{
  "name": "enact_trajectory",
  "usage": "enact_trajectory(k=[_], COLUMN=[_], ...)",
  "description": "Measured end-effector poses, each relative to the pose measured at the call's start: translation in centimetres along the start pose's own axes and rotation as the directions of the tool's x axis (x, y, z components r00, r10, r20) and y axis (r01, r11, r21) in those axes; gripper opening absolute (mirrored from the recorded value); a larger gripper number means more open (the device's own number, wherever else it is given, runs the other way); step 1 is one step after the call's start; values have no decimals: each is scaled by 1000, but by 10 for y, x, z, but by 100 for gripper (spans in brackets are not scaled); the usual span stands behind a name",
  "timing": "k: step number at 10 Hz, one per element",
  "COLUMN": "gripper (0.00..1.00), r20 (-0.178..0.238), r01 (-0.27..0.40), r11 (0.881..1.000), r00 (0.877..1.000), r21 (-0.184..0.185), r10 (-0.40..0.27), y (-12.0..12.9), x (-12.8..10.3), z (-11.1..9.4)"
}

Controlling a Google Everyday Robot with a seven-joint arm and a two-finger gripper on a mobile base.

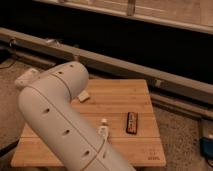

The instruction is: Drag the pepper across the table

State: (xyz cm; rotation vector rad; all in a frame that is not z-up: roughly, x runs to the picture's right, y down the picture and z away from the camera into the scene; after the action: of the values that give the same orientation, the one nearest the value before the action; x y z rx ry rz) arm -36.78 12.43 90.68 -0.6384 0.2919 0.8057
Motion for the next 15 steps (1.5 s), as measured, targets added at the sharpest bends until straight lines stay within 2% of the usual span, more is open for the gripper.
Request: enact_trajectory(k=[2,3,7,11,13,15], gripper=[18,15,15,15,15,15], r20=[6,13,33,55,73,85], r01=[-8,-12,-30,-54,-72,-100], r11=[1000,1000,999,998,997,995], r00=[1000,1000,999,997,995,991], r21=[-11,-18,-32,-35,-29,-6], r10=[8,13,31,56,74,100], y=[-3,-4,-10,-24,-41,-73], x=[1,1,-2,-16,-28,-36], z=[-3,-5,-8,-8,-8,-6])
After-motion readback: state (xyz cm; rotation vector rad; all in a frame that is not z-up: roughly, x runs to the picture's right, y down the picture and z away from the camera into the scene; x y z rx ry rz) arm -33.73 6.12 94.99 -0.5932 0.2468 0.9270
